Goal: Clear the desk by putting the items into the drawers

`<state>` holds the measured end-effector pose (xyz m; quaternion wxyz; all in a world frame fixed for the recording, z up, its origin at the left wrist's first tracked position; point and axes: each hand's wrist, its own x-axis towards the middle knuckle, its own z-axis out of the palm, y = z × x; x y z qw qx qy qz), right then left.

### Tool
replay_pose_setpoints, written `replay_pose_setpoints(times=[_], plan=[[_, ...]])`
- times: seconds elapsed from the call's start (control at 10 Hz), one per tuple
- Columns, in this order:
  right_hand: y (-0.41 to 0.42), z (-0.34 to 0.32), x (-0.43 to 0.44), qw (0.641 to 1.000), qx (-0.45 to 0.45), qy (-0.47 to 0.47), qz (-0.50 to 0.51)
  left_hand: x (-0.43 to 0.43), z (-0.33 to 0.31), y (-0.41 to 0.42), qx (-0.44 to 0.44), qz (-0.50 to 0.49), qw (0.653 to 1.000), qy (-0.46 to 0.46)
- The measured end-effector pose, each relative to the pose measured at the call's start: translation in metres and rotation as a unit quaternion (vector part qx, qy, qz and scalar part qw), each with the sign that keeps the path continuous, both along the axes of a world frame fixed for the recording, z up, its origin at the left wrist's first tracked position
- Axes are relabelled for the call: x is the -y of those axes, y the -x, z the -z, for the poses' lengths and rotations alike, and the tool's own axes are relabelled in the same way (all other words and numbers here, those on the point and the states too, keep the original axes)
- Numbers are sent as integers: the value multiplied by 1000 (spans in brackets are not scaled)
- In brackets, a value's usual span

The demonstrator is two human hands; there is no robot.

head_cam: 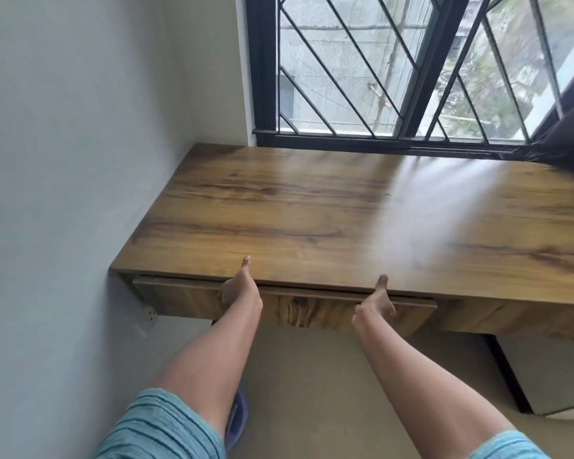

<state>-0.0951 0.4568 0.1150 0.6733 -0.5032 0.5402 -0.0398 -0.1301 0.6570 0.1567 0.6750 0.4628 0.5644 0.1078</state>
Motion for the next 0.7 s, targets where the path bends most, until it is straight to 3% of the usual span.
replay_pose_setpoints(times=[0.3, 0.5, 0.7], plan=[[-2, -19, 1, 996, -26, 20, -80, 12, 4, -16, -88, -27, 995, -36], [2, -22, 11, 983, -13, 29, -183, 3, 17, -4, -76, 50, 993, -75], [22, -31, 31, 941, -20, 118, -317, 3, 14, 19, -40, 99, 991, -81]])
